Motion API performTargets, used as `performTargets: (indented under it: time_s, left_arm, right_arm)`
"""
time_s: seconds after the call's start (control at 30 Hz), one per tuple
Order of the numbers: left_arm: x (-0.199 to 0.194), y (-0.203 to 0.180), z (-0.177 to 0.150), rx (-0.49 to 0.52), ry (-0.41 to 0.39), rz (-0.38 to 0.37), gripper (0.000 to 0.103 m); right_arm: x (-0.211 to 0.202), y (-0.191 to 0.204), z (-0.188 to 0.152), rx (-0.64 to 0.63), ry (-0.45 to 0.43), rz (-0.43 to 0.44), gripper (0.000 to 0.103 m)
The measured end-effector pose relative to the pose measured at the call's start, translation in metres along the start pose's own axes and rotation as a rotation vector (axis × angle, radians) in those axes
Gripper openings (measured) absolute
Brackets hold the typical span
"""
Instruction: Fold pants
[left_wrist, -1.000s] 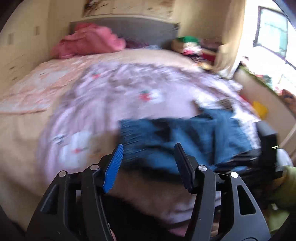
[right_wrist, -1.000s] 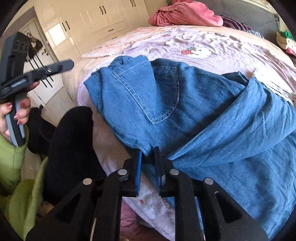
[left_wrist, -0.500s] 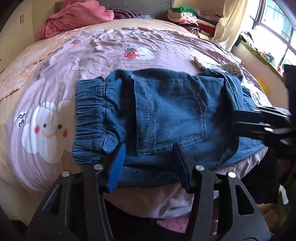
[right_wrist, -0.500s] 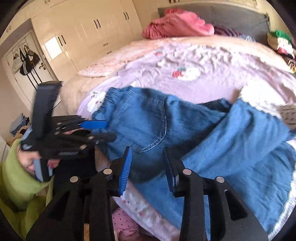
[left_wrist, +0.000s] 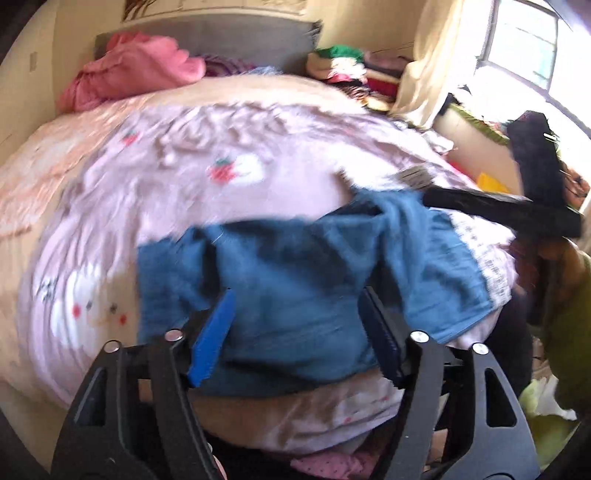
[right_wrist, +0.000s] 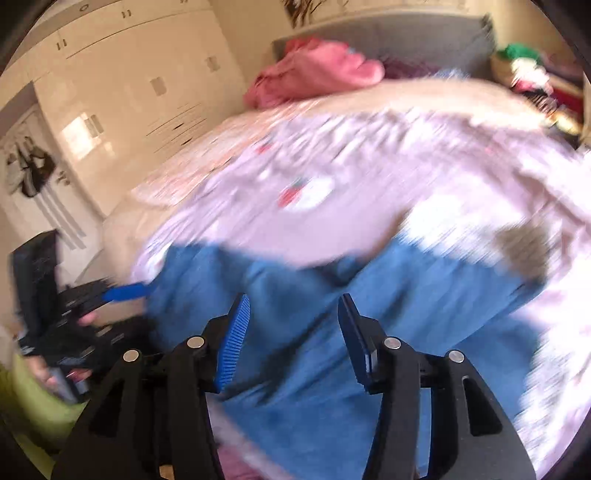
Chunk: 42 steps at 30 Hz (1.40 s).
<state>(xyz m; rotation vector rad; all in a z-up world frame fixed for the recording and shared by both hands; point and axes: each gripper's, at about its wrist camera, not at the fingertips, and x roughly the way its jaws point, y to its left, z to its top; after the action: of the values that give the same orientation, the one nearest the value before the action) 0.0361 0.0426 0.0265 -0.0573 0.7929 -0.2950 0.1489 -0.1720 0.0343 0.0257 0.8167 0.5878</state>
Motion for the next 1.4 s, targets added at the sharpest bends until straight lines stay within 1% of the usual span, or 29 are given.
performTargets:
  time_s: [0.03,0.07,0.13,0.2,0.27,0.33,0.37,0.4,0.47,0.53,0.6,0.63,0.67,0.73,0.8,0.83,0.87,0.9,0.93,0.97,1.03,1.13,1.2,1.37,1.4]
  left_arm:
    - [0.001,-0.009,0.007,0.019,-0.009,-0.019,0.069]
    - [0.005,-0.018,0.011,0.033,-0.012,-0.037,0.072]
    - [0.02,-0.034,0.019,0.058,0.009,-0.071,0.072]
    - [0.038,-0.046,0.023,0.064,0.039,-0.106,0.072]
    - [0.063,-0.06,0.023,0.07,0.084,-0.148,0.072]
    - [0.082,-0.068,0.022,0.068,0.121,-0.156,0.072]
    - [0.09,-0.072,0.021,0.07,0.132,-0.16,0.069]
    - [0.096,-0.076,0.02,0.073,0.132,-0.168,0.061]
    - [0.112,-0.079,0.017,0.067,0.167,-0.176,0.054]
    - [0.122,-0.079,0.015,0.054,0.187,-0.191,0.049]
    - [0.131,-0.078,0.013,0.039,0.207,-0.193,0.032]
    - [0.133,-0.078,0.012,0.037,0.21,-0.2,0.028]
    - [0.135,-0.078,0.011,0.035,0.212,-0.208,0.027]
    - [0.136,-0.079,0.01,0.04,0.216,-0.212,0.027]
    - [0.136,-0.08,0.009,0.045,0.216,-0.219,0.027]
    - [0.137,-0.08,0.009,0.046,0.217,-0.219,0.027]
    - [0.137,-0.078,0.01,0.046,0.219,-0.222,0.027]
    - [0.137,-0.078,0.01,0.048,0.218,-0.224,0.027]
    - [0.138,-0.078,0.01,0.046,0.217,-0.227,0.027]
    - [0.138,-0.077,0.011,0.042,0.215,-0.23,0.027]
    - [0.137,-0.075,0.01,0.039,0.208,-0.236,0.027]
    - [0.134,-0.072,0.012,0.038,0.199,-0.251,0.036]
    - [0.133,-0.073,0.013,0.036,0.193,-0.256,0.042]
    - [0.134,-0.077,0.017,0.045,0.162,-0.242,0.042]
    - [0.134,-0.076,0.016,0.044,0.159,-0.242,0.037]
  right_arm:
    - [0.001,-0.011,0.008,0.008,0.008,-0.041,0.051]
    - [0.003,-0.02,0.014,0.013,0.008,-0.059,0.056]
    - [0.009,-0.034,0.022,0.018,0.02,-0.101,0.061]
    - [0.015,-0.048,0.025,0.018,0.04,-0.146,0.064]
    - [0.027,-0.062,0.032,0.032,0.061,-0.152,0.066]
    - [0.042,-0.066,0.04,0.032,0.093,-0.164,0.068]
    - [0.047,-0.066,0.043,0.03,0.101,-0.168,0.069]
    - [0.052,-0.066,0.046,0.024,0.112,-0.178,0.069]
    - [0.066,-0.068,0.051,0.003,0.151,-0.176,0.069]
    - [0.079,-0.068,0.055,-0.008,0.171,-0.184,0.069]
    - [0.096,-0.067,0.061,-0.018,0.194,-0.193,0.069]
    - [0.102,-0.066,0.063,-0.02,0.203,-0.194,0.069]
    - [0.112,-0.067,0.066,-0.017,0.221,-0.194,0.069]
    - [0.13,-0.071,0.069,0.012,0.253,-0.203,0.069]
    - [0.144,-0.076,0.069,0.029,0.285,-0.249,0.069]
    - [0.15,-0.079,0.07,0.039,0.293,-0.256,0.069]
    - [0.157,-0.083,0.069,0.054,0.3,-0.252,0.063]
    - [0.161,-0.087,0.068,0.065,0.305,-0.249,0.053]
    - [0.164,-0.09,0.068,0.068,0.309,-0.251,0.028]
    - [0.165,-0.095,0.067,0.073,0.306,-0.236,0.022]
    - [0.154,-0.104,0.065,0.119,0.269,-0.185,0.012]
    - [0.126,-0.109,0.065,0.145,0.2,-0.163,0.01]
    - [0.098,-0.11,0.063,0.17,0.137,-0.144,0.01]
    - [0.02,-0.117,0.047,0.249,-0.012,-0.119,0.009]
    - [0.001,-0.118,0.04,0.266,-0.049,-0.121,0.008]
